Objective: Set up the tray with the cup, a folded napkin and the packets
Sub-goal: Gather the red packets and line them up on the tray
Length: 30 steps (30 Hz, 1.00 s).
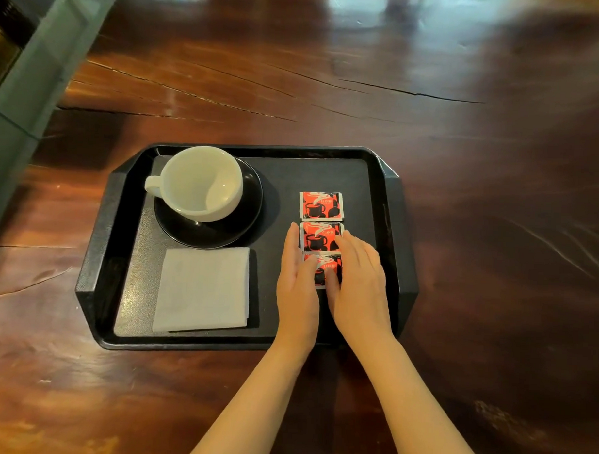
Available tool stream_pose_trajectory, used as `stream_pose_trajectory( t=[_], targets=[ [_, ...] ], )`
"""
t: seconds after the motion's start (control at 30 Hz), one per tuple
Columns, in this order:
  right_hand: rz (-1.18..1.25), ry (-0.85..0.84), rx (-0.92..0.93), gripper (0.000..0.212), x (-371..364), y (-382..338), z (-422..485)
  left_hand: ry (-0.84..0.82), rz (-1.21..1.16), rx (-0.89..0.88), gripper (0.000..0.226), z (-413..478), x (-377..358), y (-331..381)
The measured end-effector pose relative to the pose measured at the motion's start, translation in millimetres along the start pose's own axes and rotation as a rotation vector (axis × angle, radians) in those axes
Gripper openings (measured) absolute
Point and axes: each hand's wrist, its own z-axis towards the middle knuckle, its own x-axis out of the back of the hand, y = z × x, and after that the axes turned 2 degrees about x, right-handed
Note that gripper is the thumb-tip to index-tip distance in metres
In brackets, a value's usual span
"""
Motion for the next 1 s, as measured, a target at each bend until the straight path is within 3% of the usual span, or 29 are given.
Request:
stream_pose_trajectory(
  t=[0.8, 0.9, 1.0],
  targets=[
    [0.033, 0.009, -0.016, 0.053, -2, 9, -5, 0.087, 0.035, 0.061, 0.046, -30, 3, -1],
    [0.052, -0.011, -0.027, 0.05, 6, 5, -7, 0.108, 0.101, 0.058, 0.044, -32, 6, 5],
    [0.06, -0.066, -0.03, 0.044, 27, -4, -9, 0.104, 0.313, 0.02, 0.041, -30, 14, 23]
  ],
)
